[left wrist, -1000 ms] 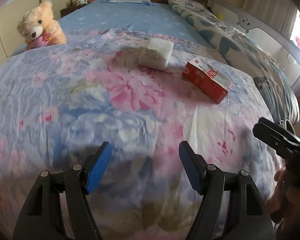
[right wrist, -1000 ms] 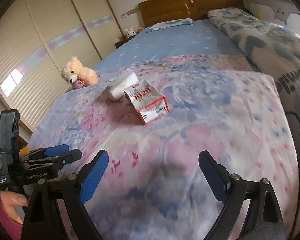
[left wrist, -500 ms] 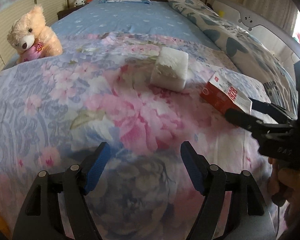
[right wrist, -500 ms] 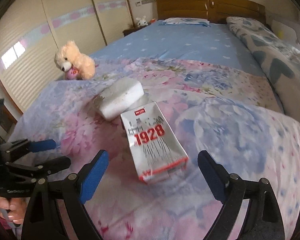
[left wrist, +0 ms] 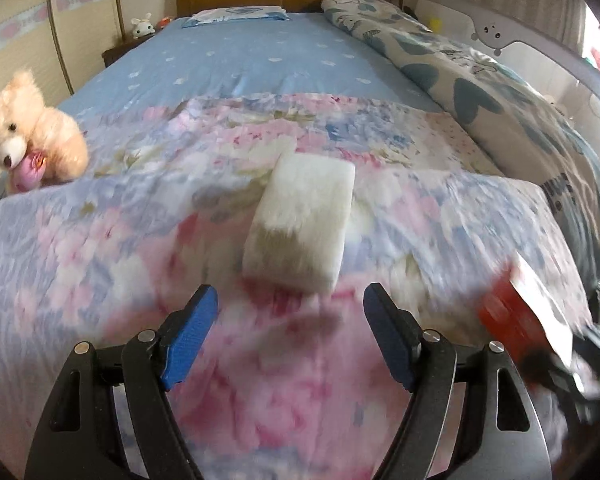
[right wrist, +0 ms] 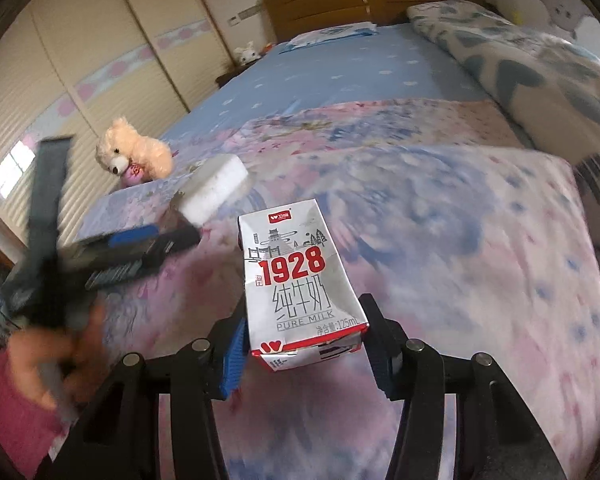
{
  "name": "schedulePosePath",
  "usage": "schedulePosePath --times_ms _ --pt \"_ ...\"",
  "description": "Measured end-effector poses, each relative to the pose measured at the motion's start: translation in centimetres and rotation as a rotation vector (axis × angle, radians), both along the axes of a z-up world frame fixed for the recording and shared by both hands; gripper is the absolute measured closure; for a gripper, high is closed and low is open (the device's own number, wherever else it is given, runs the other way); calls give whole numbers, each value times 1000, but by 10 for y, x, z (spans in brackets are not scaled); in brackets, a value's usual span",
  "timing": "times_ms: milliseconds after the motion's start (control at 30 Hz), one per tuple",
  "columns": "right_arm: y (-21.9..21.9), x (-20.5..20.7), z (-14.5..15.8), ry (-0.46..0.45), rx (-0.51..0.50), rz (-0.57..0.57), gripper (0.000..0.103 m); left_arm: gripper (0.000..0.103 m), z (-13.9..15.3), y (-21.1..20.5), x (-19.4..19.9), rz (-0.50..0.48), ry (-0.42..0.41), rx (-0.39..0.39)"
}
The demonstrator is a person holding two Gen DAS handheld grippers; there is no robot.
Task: Collect trash
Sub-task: 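Grasp the white-and-red milk carton with the right tool while the left tool grasps the white foam block, then carry the white-and-red carton and white foam block over the trash bin with both tools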
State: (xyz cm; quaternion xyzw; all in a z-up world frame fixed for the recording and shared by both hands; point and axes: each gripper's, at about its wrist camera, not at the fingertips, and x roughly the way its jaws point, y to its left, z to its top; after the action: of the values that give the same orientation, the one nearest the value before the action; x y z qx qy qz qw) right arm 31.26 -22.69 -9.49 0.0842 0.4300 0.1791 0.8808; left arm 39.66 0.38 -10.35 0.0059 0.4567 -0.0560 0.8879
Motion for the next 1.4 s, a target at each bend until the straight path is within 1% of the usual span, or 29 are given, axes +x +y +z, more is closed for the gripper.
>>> schedulePosePath --times_ms 100,133,167,200,267,400,500,567,667,700,733,767,833,900,1033,1267,1400 --pt "-13 -16 -1 0 18 -41 51 26 -4 -7 11 3 -17 42" --pt "-18 -21 -1 1 27 -55 51 31 -5 -8 12 0 -9 45" --pt "-21 -24 -1 2 31 -64 51 40 -5 -9 14 -11 -7 31" --pt "-24 -29 -1 -1 31 -74 51 56 -5 -9 13 -15 -15 27" --pt "-28 -34 -1 -2 36 -88 51 58 -4 -11 10 -29 -19 36" --pt "-29 -40 1 -2 20 -91 51 59 -1 -14 -13 -52 -6 12" --pt "-25 -39 1 6 -9 -76 47 59 4 -15 -43 -78 0 -24" --pt "-21 -37 2 -3 -27 -65 33 59 8 -16 -64 -91 4 -53" --pt "-13 -35 -1 -13 -74 -45 30 59 10 -15 -97 -97 12 -92" --pt "-11 -35 -1 -20 -85 -41 30 59 10 -16 -107 -98 19 -103" --pt "-9 -34 -1 -22 -101 -36 36 59 10 -17 -116 -97 22 -107" --pt "-8 -34 -1 -24 -113 -34 49 59 10 -17 -122 -97 23 -107" --pt "-8 -35 0 -24 -121 -37 49 59 11 -19 -134 -93 18 -107" --pt "-12 -41 3 -26 -96 -49 50 59 14 -21 -144 -92 15 -112" --pt "-25 -66 11 -44 -44 -82 52 59 24 -33 -163 -106 -7 -109" --pt "-57 -113 23 -67 38 -142 52 59 36 -67 -192 -181 -32 -114" --pt "-74 -137 30 -85 61 -175 52 59 38 -88 -205 -225 -36 -98"
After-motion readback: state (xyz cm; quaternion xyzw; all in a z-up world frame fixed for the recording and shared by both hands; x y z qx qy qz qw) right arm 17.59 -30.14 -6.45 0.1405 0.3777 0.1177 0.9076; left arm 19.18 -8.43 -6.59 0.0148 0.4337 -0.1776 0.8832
